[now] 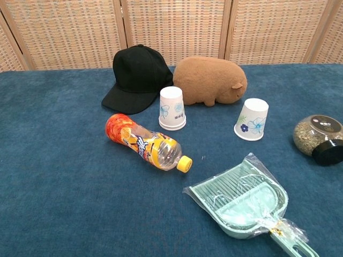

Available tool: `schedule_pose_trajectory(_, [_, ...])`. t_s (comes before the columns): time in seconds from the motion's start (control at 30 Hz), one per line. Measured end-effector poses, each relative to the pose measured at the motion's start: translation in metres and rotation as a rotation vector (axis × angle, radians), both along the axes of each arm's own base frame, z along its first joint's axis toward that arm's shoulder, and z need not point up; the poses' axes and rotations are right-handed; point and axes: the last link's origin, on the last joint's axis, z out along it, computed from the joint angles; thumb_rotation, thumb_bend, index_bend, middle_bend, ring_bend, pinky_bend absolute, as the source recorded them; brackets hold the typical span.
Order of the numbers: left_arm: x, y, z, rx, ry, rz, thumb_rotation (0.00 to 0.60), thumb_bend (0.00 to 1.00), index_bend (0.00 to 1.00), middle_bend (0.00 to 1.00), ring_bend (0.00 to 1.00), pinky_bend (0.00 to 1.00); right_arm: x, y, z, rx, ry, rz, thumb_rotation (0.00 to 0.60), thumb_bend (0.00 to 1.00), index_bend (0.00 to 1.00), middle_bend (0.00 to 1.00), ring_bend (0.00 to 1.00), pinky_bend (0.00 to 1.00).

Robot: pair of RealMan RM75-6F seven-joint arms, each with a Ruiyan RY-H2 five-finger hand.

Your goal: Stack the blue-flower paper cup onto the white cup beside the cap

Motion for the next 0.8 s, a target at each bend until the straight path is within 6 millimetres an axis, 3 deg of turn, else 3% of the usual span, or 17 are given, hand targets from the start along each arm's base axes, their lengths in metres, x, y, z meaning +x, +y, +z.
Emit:
schedule_pose_trajectory(0.17, [-0.003,-0.001,0.004,0.001,-0.027,-0.001,0.600,0.08,0.02,0.00,0.00,0.00,0.034,-0.032,0.001,0.013,-0.011,0.064,0.600,0.09,0.21,0.00,0.00,0.00])
schedule_pose_trajectory(0.33, [-0.007,0.000,0.006,-0.003,-0.035,0.001,0.600,0.08,0.02,0.00,0.00,0.00,0.065,-0.070,-0.009,0.070,0.004,0.087,0.600,0.15,0.27,0.02,0.00,0.01])
schedule_pose_trajectory(0.63, [-0.009,-0.001,0.010,-0.004,-0.049,-0.003,0.600,0.08,0.02,0.00,0.00,0.00,0.101,-0.125,-0.049,0.178,0.045,0.032,0.600,0.20,0.25,0.02,0.00,0.01])
schedule_pose_trajectory(0.8, [-0.008,-0.002,0.012,-0.002,-0.054,-0.006,0.600,0.08,0.02,0.00,0.00,0.00,0.107,-0.142,-0.067,0.202,0.073,0.002,0.600,0.21,0.29,0.02,0.00,0.01])
